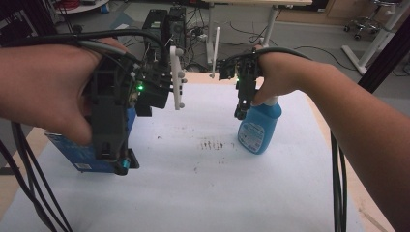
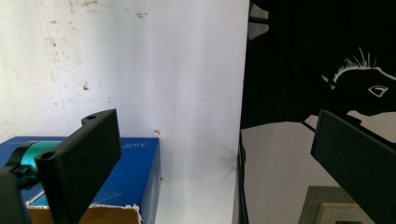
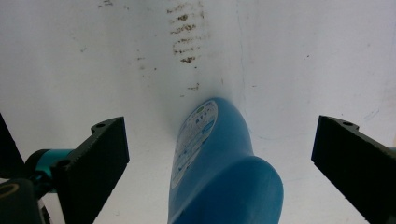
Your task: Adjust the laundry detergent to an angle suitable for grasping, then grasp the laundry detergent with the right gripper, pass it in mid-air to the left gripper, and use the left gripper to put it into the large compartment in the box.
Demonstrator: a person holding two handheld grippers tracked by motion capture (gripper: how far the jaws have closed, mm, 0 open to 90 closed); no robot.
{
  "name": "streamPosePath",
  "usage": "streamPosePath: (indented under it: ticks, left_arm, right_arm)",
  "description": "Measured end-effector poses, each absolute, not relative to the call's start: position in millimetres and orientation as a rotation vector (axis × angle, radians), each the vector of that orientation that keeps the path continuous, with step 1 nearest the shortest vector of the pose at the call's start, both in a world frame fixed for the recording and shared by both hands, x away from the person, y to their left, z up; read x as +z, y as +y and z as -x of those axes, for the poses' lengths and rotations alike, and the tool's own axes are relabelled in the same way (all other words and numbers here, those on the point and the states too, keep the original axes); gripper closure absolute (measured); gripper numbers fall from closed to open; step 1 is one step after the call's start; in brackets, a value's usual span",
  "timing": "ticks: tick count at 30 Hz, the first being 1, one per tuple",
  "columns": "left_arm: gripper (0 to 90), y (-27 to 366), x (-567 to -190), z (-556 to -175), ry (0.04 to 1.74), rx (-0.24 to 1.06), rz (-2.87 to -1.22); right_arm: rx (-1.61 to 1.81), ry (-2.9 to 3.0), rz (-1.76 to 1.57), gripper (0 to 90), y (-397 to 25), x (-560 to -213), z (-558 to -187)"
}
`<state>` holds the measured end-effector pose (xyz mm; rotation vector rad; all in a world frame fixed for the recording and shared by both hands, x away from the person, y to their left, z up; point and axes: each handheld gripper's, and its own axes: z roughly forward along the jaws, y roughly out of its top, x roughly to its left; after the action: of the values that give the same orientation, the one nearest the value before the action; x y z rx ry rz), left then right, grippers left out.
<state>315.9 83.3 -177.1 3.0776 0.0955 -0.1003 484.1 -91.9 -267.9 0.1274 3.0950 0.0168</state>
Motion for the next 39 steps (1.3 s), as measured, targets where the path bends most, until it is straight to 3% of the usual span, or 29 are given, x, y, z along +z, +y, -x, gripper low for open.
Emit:
streamPosePath:
  ticks: [31,39]
  left_arm:
    - [1.7,75,-178,-312,0.078,-0.086,-3.102]
    - [1.7,75,-179,-312,0.089,-0.081,-3.099]
  right_arm:
    - [0.064,3.062,-0.138,3.2,-99,-256,-477]
    - [0.278,3.053,-0.219,3.2,-102,-243,-482]
